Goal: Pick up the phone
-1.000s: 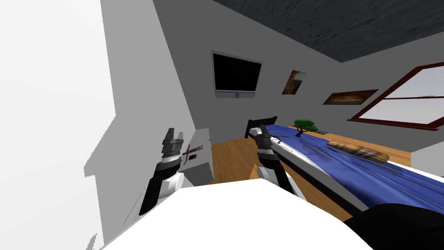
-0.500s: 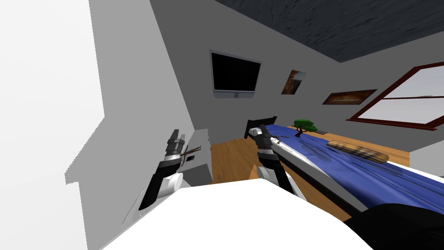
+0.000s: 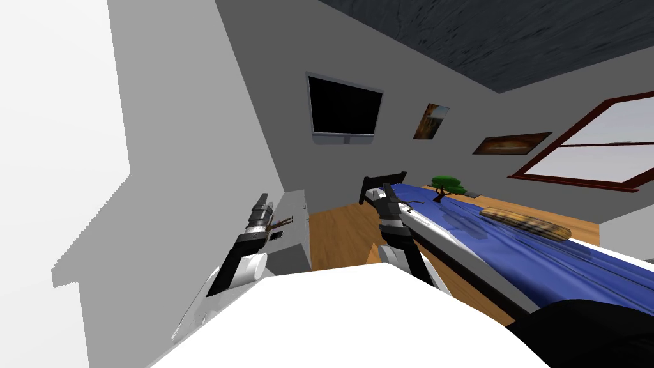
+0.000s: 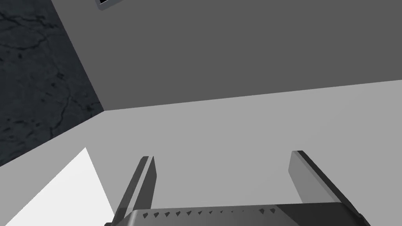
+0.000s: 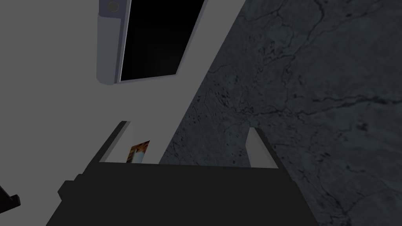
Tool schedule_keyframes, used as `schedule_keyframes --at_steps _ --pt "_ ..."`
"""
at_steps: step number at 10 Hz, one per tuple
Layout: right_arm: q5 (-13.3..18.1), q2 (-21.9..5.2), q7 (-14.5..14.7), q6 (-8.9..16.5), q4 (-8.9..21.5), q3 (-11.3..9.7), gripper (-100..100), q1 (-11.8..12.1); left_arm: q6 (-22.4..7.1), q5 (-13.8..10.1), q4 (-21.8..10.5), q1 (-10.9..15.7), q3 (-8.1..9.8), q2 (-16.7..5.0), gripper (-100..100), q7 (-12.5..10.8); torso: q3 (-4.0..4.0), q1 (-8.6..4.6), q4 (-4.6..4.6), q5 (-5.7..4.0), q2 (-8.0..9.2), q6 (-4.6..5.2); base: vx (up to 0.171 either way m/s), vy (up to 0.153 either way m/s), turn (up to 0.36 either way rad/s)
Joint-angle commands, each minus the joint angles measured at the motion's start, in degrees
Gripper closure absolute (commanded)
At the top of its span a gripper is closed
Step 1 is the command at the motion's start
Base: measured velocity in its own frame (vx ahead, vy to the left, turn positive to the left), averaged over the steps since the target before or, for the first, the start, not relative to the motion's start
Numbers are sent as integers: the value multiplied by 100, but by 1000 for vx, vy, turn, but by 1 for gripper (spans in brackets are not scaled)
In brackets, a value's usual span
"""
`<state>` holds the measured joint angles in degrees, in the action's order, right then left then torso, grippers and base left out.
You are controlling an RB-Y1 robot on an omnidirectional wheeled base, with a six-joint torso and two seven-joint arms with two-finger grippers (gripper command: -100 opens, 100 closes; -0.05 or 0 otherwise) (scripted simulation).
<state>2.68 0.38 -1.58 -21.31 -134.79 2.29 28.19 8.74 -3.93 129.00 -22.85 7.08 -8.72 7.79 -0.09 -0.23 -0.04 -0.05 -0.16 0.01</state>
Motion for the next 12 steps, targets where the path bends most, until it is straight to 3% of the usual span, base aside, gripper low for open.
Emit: schedule_keyframes --at_steps 1,5,7,10,12 --pt "0 0 0 0 0 0 0 0 -286 -35 -49 2 50 -52 -100 11 0 0 0 0 0 0 39 -44 -3" --pt "0 0 0 0 0 0 0 0 -902 -142 -295 96 225 -211 -100 82 3 12 1 2 6 -1 37 -43 -7" --pt "0 0 0 0 0 0 0 0 -1091 -142 -295 96 225 -211 -100 82 2 7 1 1 4 -1 25 -33 1" --pt "0 0 0 0 0 0 0 0 -1637 -254 -569 190 415 -371 -100 165 1 7 0 1 1 -1 46 -49 -4" --pt "0 0 0 0 0 0 0 0 -1888 -254 -569 190 415 -371 -100 165 -3 6 -1 1 -4 -1 34 -38 1"
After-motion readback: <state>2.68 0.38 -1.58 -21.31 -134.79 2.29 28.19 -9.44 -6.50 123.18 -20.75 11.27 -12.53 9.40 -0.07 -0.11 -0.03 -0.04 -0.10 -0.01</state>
